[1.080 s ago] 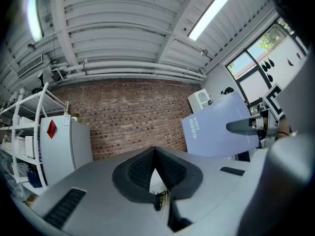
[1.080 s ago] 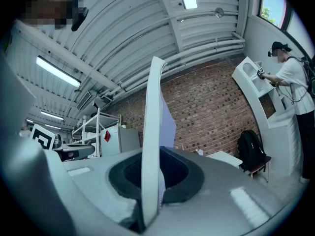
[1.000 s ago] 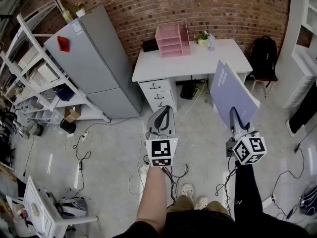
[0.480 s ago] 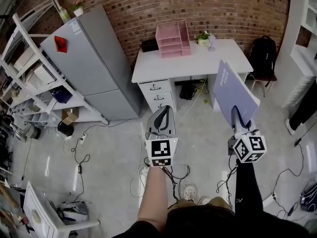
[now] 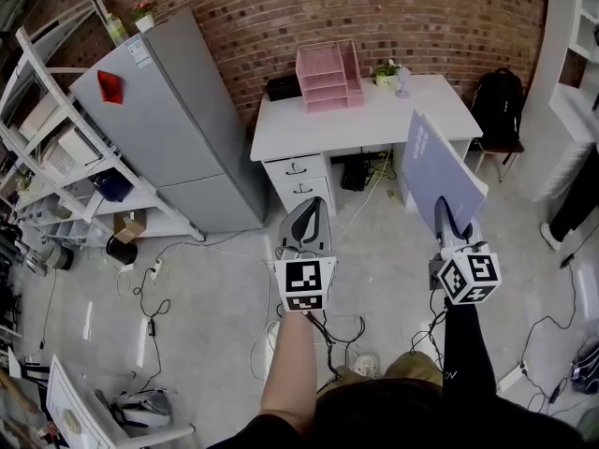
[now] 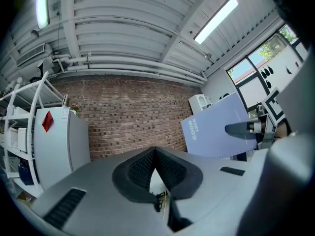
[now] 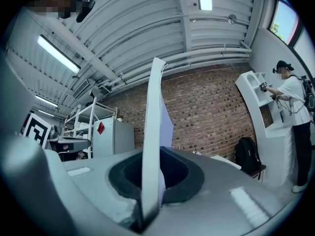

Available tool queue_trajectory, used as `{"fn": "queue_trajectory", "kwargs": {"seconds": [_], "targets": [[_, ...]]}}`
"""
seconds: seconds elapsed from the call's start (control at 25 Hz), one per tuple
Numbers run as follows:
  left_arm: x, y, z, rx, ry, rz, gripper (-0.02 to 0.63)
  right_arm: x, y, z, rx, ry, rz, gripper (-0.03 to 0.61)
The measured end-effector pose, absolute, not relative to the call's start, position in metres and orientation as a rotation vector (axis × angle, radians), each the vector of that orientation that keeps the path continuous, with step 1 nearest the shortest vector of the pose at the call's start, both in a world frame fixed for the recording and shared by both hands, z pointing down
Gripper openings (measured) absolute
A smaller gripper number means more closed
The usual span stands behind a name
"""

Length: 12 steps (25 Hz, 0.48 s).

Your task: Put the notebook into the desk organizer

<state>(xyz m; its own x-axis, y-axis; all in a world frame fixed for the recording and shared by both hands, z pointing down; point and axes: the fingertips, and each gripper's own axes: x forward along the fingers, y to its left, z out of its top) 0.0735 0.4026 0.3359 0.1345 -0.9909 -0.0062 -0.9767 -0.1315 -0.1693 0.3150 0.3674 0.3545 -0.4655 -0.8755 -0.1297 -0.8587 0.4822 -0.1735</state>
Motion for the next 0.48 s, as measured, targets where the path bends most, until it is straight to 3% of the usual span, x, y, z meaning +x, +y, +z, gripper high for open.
{"fn": "queue_trajectory", "kwargs": {"seconds": [0.48], "targets": [[0.049, 0.360, 0.351, -2.261, 2.010, -0.190, 0.008, 0.293, 0.319, 0.367, -1.544, 2.575, -0.047, 0.031]]}}
